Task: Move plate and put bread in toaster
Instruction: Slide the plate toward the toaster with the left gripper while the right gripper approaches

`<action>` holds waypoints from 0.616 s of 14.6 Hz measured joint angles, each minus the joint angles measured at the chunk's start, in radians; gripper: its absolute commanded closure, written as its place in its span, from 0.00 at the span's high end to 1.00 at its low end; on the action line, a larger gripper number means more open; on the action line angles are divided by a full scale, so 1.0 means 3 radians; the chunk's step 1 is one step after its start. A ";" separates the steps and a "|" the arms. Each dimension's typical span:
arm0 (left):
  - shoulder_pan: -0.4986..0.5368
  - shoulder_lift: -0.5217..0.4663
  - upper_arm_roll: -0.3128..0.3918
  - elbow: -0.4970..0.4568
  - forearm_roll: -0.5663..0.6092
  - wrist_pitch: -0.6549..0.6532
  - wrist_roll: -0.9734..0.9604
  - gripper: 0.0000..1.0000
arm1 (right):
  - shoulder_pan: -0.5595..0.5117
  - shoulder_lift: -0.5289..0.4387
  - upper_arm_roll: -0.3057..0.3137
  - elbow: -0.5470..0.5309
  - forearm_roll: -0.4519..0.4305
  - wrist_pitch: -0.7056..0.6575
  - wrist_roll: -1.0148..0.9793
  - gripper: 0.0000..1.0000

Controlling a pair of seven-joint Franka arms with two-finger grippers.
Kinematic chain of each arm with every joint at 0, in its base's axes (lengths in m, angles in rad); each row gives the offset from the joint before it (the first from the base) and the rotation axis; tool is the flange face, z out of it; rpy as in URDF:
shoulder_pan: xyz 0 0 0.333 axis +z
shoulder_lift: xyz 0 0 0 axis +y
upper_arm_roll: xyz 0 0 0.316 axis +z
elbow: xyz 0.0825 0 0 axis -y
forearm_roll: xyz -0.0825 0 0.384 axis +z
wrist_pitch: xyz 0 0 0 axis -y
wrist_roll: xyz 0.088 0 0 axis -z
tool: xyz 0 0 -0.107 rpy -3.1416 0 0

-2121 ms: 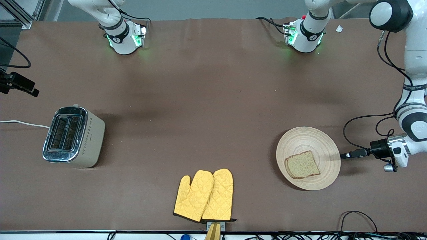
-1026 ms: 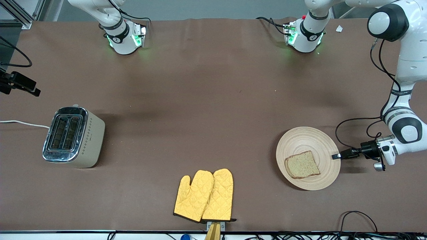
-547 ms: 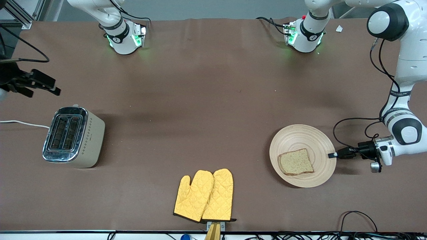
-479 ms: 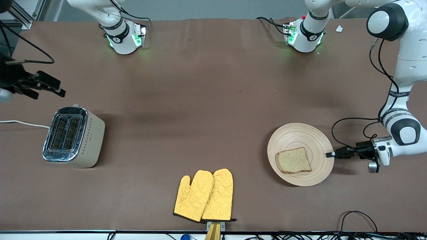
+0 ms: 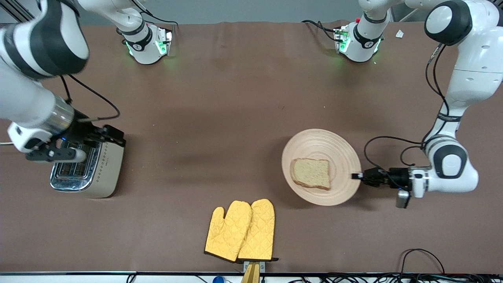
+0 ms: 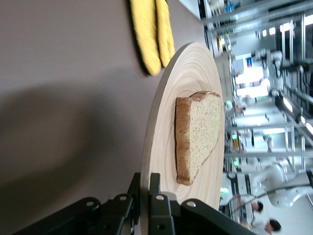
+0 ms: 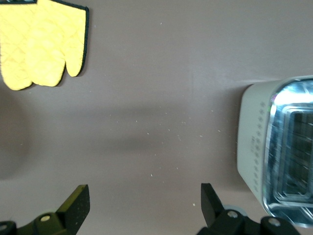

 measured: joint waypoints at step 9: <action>-0.1045 0.0072 -0.0004 -0.0149 -0.0467 0.0997 -0.0493 0.01 | 0.0320 0.0663 0.0002 -0.0002 0.0040 0.0856 0.0118 1.00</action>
